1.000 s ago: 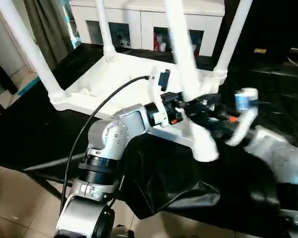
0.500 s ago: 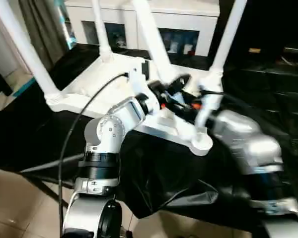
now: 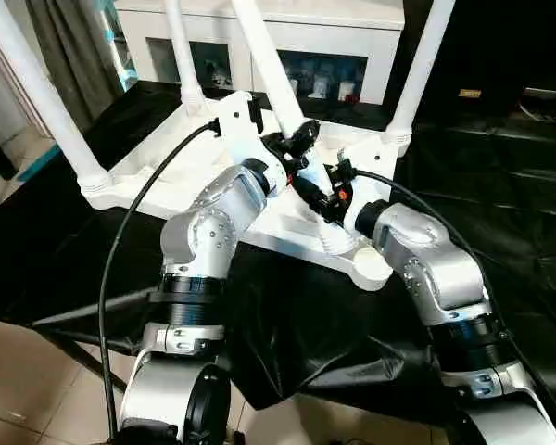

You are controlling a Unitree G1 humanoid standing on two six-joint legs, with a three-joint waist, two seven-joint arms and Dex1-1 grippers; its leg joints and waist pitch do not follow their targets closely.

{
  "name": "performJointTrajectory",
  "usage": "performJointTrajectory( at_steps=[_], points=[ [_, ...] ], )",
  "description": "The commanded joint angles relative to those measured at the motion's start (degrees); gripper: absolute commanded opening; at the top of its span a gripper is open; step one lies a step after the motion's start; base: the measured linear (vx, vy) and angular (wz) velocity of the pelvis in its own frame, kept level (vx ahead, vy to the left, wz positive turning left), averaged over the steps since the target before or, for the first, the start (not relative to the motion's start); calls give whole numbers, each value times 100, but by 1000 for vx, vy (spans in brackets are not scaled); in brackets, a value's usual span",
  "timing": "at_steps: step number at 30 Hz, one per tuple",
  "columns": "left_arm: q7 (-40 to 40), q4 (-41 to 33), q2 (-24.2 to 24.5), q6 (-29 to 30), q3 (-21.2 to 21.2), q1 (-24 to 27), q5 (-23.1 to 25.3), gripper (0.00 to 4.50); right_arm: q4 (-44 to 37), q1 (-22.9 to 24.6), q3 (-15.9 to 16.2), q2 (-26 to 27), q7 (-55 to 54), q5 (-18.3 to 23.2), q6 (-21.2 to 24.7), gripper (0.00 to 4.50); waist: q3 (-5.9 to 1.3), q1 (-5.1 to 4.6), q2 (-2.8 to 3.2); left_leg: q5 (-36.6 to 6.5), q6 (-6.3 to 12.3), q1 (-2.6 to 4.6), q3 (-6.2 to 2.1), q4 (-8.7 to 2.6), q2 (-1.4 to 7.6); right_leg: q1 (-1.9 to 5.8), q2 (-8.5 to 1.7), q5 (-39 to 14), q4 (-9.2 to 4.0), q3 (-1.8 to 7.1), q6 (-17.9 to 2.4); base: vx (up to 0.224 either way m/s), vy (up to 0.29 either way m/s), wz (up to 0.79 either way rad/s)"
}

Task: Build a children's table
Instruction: Pick table leg

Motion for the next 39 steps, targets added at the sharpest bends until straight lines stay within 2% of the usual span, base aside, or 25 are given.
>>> performJointTrajectory(
  at_steps=[1, 8, 9, 10, 12, 13, 14, 15, 16, 18, 19, 21, 23, 27, 28, 29, 30, 33, 34, 36, 39],
  points=[
    [-125, 68, -216, -16, -13, -163, -114, 193, -131, -39, 111, -10, 140, -23, -52, 182, -547, -2, -152, -336, 361, 96, -97, -380, 242, 364, -465, -955, -425, 288, -963, 0, 0, 0],
    [-407, 42, -235, 109, -41, -97, -339, 186, -137, -72, 70, 15, 211, 56, -126, 182, -545, -24, -151, -350, 372, 99, -97, -378, 244, 366, -462, -963, -423, 285, -979, 0, 0, 0],
    [-618, 69, -186, 79, -45, -95, -414, 186, -161, -88, -69, 54, 317, 273, -68, 252, -544, -27, -161, -367, 390, 101, -94, -377, 241, 365, -464, -979, -429, 288, -987, 0, 0, 0],
    [-696, 78, -163, 75, -42, -97, -451, 186, -170, -94, -116, 59, 352, 343, -42, 252, -543, -23, -158, -378, 416, 104, -89, -377, 238, 366, -467, -997, -435, 289, -987, 0, 0, 0],
    [-1191, 161, 105, 165, -98, -140, -559, 185, -228, -115, -415, -19, 712, 857, 275, 260, -549, -4, -156, -336, 493, 105, -87, -370, 225, 377, -470, -974, -427, 290, -997, 0, 0, 0],
    [-1191, 161, 105, 165, -98, -140, -559, 185, -228, -115, -415, -19, 712, 857, 275, 260, -547, -2, -155, -294, 510, 99, -96, -373, 242, 370, -455, -917, -416, 288, -995, 0, 0, 0],
    [-1512, 245, 319, 141, -237, -181, -465, 184, -263, -93, -445, -176, 972, 1002, 464, 292, -555, -3, -149, -251, 511, 99, -101, -372, 247, 371, -454, -867, -405, 283, -1003, 0, 0, 0],
    [-1561, 259, 351, 137, -258, -187, -450, 184, -269, -89, -446, -202, 1011, 1020, 492, 298, -554, -4, -142, -248, 534, 104, -100, -373, 246, 371, -453, -854, -410, 282, -1010, 0, 0, 0],
    [-1999, 469, 668, 126, -412, -293, -312, 184, -332, -25, -481, -481, 1424, 1208, 742, 298, -556, 1, -136, -239, 535, 113, -100, -372, 240, 371, -451, -845, -412, 285, -1003, 0, 0, 0],
    [-2341, 609, 875, 146, -497, -379, -267, 184, -399, 20, -524, -683, 1720, 1375, 924, 303, -560, 20, -119, -239, 512, 125, -103, -374, 249, 374, -459, -843, -400, 292, -993, 0, 0, 0],
    [-2498, 671, 966, 151, -532, -420, -249, 184, -427, 34, -546, -767, 1842, 1449, 1003, 326, -558, 21, -124, -260, 486, 118, -101, -371, 250, 383, -469, -834, -399, 294, -1006, 0, 0, 0],
    [-2960, 729, 1131, 235, -577, -492, -339, 184, -473, 42, -610, -979, 2187, 1696, 1249, 331, -563, 23, -123, -225, 481, 116, -101, -369, 243, 401, -469, -769, -388, 291, -1059, 0, 0, 0],
    [-3499, 720, 1292, 316, -622, -545, -474, 184, -521, 33, -653, -1218, 2545, 1953, 1542, 331, -565, 30, -101, -207, 494, 115, -102, -362, 242, 400, -466, -718, -381, 290, -1115, 0, 0, 0],
    [-4318, 401, 1419, 683, -554, -572, -1086, 184, -680, 73, -575, -1549, 3045, 2231, 1848, 331, -566, 44, -107, -254, 464, 116, -94, -353, 260, 400, -481, -697, -368, 281, -1310, 0, 0, 0],
    [-4654, 232, 1462, 773, -573, -543, -1325, 184, -689, 78, -555, -1616, 3180, 2328, 1950, 331, -562, 41, -130, -292, 453, 117, -90, -356, 265, 402, -486, -738, -370, 280, -1334, 0, 0, 0],
    [-4728, 207, 1474, 786, -583, -540, -1364, 184, -690, 78, -549, -1630, 3205, 2344, 1970, 303, -563, 50, -136, -297, 450, 116, -87, -353, 262, 403, -491, -765, -366, 280, -1350, 0, 0, 0],
    [-4849, 159, 1494, 821, -606, -530, -1429, 184, -681, 79, -526, -1658, 3254, 2357, 2002, 296, -557, 53, -132, -308, 459, 102, -87, -351, 260, 406, -488, -821, -371, 281, -1337, 0, 0, 0],
    [-4966, 233, 1476, 833, -593, -567, -1399, 184, -664, 83, -456, -1712, 3353, 2406, 2097, 291, -547, 58, -126, -378, 411, 129, -85, -359, 261, 388, -474, -1085, -410, 282, -1207, 0, 0, 0],
    [-5010, 263, 1467, 817, -586, -572, -1368, 184, -666, 80, -419, -1708, 3370, 2421, 2139, 277, -542, 60, -171, -408, 383, 123, -79, -363, 255, 392, -480, -1194, -432, 282, -1164, 0, 0, 0],
    [-5043, 259, 1477, 846, -570, -565, -1411, 184, -666, 62, -381, -1683, 3353, 2416, 2170, 252, -544, 78, -142, -417, 330, 129, -86, -367, 261, 378, -479, -1300, -429, 281, -1110, 0, 0, 0],
    [-5063, 226, 1498, 897, -553, -552, -1477, 184, -642, 32, -379, -1646, 3299, 2409, 2189, 243, -541, 87, -143, -462, 287, 131, -92, -376, 263, 372, -477, -1400, -437, 279, -1039, 0, 0, 0]
  ],
)
